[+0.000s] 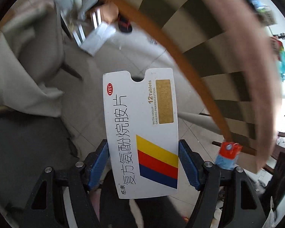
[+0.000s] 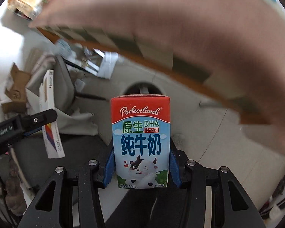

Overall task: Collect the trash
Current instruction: 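Carry the medicine box and milk carton to the bin and release both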

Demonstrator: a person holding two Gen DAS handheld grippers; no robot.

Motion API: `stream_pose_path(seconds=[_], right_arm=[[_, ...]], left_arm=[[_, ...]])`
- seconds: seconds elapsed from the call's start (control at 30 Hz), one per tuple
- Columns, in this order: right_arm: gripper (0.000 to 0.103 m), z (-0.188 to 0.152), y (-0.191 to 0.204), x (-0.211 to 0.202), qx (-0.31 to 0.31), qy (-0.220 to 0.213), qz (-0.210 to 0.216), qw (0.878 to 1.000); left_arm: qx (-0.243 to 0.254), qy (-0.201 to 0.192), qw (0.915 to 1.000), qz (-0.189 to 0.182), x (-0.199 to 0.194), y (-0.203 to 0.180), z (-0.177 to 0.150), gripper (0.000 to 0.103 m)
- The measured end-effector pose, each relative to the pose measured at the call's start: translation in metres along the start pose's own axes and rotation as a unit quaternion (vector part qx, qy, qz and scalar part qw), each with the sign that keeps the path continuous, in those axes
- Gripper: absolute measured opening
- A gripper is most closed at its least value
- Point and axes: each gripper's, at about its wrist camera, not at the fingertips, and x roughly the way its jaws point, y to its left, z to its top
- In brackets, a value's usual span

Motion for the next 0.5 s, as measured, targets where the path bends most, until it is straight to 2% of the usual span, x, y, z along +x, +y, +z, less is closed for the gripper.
stream_pose_path(seconds=[0.17, 0.27, 0.4, 0.43, 0.47, 0.5], right_arm=[[0.051, 0.008, -0.015, 0.117, 0.007, 0.014, 0.002, 1.000], [0.051, 0.020, -0.024, 0.182, -0.002, 0.011, 0.001, 1.000], [0.051, 0.033, -0.034, 0.247, -0.011, 0.009, -0.001, 1.000], [0.051, 0.037, -0.040, 0.263, -0.013, 0.008, 0.003, 1.000], [0.052, 0.040, -0.041, 0.273, -0.013, 0.006, 0.001, 1.000], [0.052, 0.041, -0.043, 0.283, -0.014, 0.002, 0.002, 1.000]], left_arm=[[-0.007, 0.026, 0.9996, 0.007, 0.106, 0.023, 0.029, 0.070], [0.004, 0.048, 0.9988, -0.006, 0.163, 0.032, 0.044, 0.071], [-0.006, 0.061, 0.9981, -0.005, 0.216, 0.048, 0.060, 0.073], [-0.012, 0.060, 0.9981, -0.005, 0.224, 0.052, 0.062, 0.080], [-0.018, 0.061, 0.9979, -0.007, 0.230, 0.056, 0.063, 0.100], [-0.023, 0.060, 0.9979, -0.008, 0.233, 0.061, 0.064, 0.103]])
